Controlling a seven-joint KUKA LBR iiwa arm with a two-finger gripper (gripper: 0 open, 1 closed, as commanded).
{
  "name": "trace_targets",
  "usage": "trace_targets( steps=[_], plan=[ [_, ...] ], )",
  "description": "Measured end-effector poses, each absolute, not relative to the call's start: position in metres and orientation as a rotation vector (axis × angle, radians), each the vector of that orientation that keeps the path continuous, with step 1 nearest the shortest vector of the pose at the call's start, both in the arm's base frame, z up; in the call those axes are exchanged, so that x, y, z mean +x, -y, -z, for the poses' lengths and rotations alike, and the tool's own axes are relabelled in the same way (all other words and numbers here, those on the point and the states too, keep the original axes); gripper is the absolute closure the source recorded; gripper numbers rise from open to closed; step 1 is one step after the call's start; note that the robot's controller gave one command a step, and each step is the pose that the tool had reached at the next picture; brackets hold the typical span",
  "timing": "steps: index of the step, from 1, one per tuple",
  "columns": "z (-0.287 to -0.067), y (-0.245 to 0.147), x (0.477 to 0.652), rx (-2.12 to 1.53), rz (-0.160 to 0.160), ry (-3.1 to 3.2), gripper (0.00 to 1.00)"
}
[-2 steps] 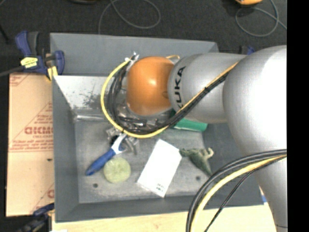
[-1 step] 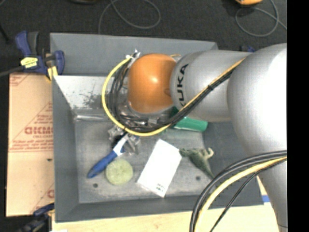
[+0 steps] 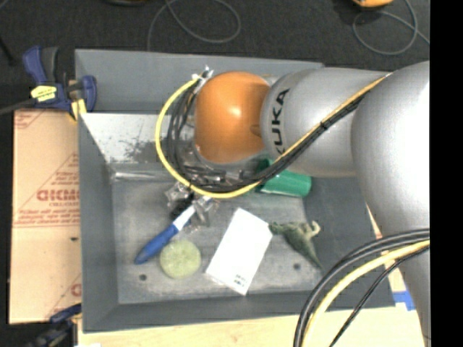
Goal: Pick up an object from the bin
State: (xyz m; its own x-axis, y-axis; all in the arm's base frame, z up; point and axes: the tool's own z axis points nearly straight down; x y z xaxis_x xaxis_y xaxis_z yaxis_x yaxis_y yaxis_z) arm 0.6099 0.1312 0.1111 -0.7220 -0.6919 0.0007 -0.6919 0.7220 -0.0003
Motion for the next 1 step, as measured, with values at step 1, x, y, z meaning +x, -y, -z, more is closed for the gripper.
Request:
trace_targets(
  steps=[1],
  plan=[
    [-0.128, -0.1312, 0.6115, 1.172, -0.003, 2.92, 1.0]
  ],
)
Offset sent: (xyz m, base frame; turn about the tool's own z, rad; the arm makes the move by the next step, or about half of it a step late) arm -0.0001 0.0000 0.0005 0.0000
